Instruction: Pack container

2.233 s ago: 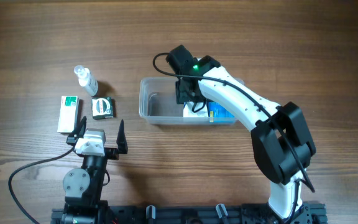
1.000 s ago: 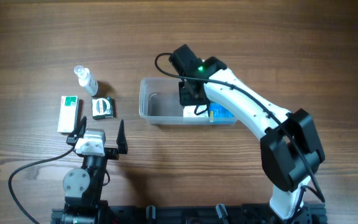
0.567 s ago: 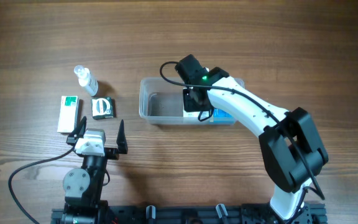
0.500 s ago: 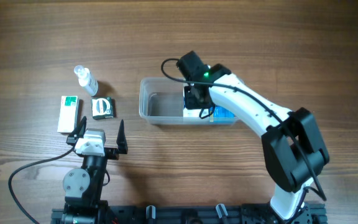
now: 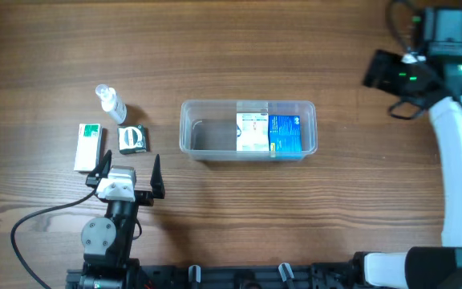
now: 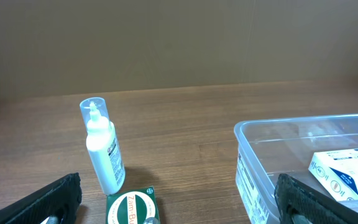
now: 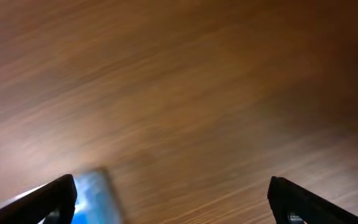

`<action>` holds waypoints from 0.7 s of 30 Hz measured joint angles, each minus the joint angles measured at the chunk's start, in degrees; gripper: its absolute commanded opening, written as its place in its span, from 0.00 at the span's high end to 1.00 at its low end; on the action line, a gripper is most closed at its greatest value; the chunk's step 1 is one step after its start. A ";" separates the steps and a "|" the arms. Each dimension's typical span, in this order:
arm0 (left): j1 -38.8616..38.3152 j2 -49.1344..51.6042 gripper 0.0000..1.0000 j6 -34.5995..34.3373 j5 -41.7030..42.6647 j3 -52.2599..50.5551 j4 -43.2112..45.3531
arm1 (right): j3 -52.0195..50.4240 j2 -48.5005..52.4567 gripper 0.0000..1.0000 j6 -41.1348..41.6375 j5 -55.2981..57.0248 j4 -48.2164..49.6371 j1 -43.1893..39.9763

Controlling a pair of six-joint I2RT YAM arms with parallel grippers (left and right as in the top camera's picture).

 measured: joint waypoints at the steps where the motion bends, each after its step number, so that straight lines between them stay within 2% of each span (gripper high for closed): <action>1: 0.00 0.00 0.00 0.00 0.00 0.00 0.00 | 0.02 0.00 0.00 -0.17 0.09 0.00 -1.75; 17: 0.00 0.00 0.00 0.00 -0.37 0.00 0.07 | 0.02 0.00 0.00 -0.24 0.17 0.20 -3.58; 21: 0.00 -0.02 0.00 -0.04 1.77 0.13 7.23 | 0.00 0.00 0.00 -0.24 0.17 0.20 -3.58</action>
